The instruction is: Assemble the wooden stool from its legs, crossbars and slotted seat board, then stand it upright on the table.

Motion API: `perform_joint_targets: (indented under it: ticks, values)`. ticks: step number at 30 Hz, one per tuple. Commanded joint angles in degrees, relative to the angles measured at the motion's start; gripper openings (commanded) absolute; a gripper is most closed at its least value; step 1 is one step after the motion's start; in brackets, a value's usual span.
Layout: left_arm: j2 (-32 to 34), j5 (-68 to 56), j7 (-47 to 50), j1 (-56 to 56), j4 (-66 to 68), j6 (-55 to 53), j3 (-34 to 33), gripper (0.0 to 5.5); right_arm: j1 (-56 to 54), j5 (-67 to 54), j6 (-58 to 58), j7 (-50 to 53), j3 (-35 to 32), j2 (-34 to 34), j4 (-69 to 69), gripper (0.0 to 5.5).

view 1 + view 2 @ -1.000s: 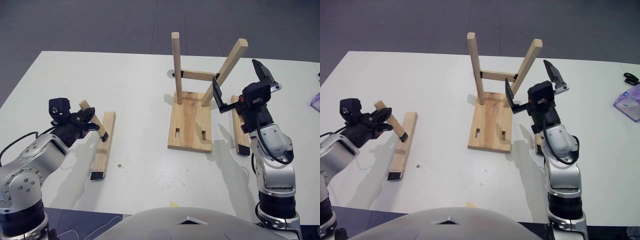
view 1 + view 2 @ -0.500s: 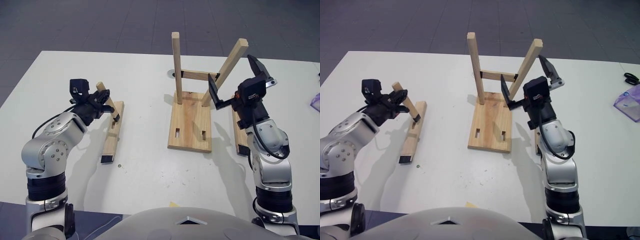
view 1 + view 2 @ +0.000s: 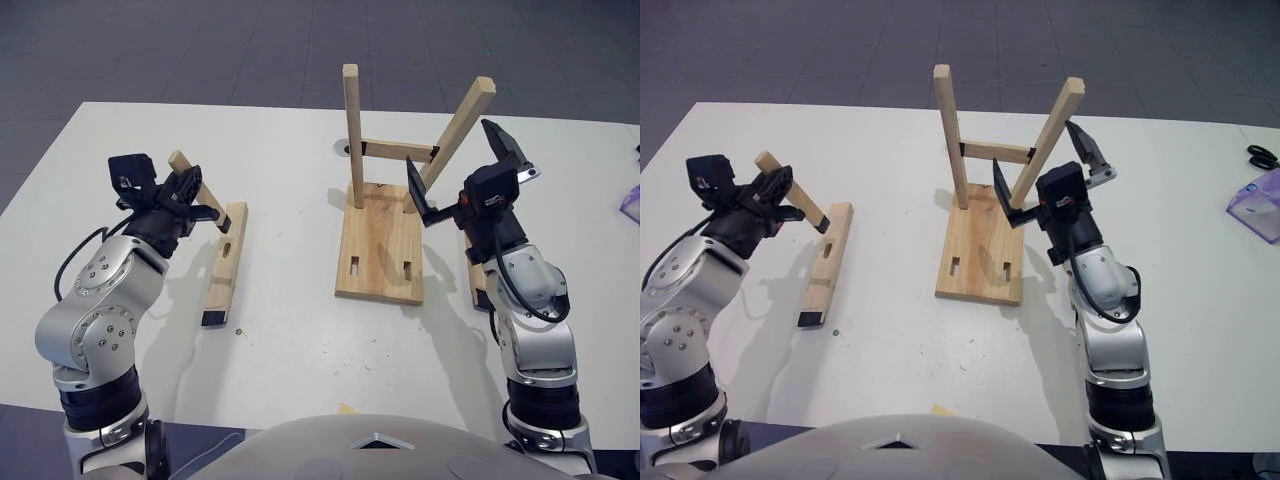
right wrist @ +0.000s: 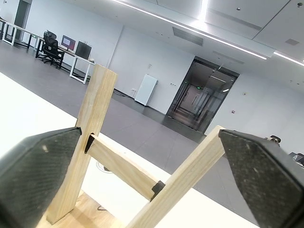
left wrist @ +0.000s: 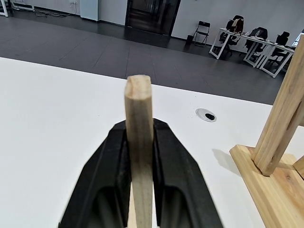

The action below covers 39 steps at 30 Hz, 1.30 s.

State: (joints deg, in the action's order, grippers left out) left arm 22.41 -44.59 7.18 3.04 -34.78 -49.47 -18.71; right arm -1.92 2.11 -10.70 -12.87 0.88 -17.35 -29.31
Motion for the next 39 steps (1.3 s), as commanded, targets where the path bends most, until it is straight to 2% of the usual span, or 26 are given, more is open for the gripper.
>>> perform_joint_targets:
  ticks: [1,6,26,39]
  values:
    - [-1.79,2.50,1.00,-3.09,-0.35,-0.30,0.98,0.43,0.24,0.52,-0.10,-0.09,0.30,0.11,-0.36,5.40]
    - [-3.60,5.07,0.41,-5.73,0.39,1.27,1.81,0.43,-0.22,0.52,-0.04,-0.30,-0.03,-0.05,0.04,5.40]
    - [-9.33,9.90,0.07,-3.20,3.90,5.45,1.48,0.43,-0.79,0.60,-0.07,-1.34,0.36,0.00,0.38,5.40]
    - [-9.57,11.83,-1.21,-4.27,4.27,6.40,0.08,0.43,-1.20,0.57,-0.13,-1.80,0.31,-0.24,0.53,5.40]
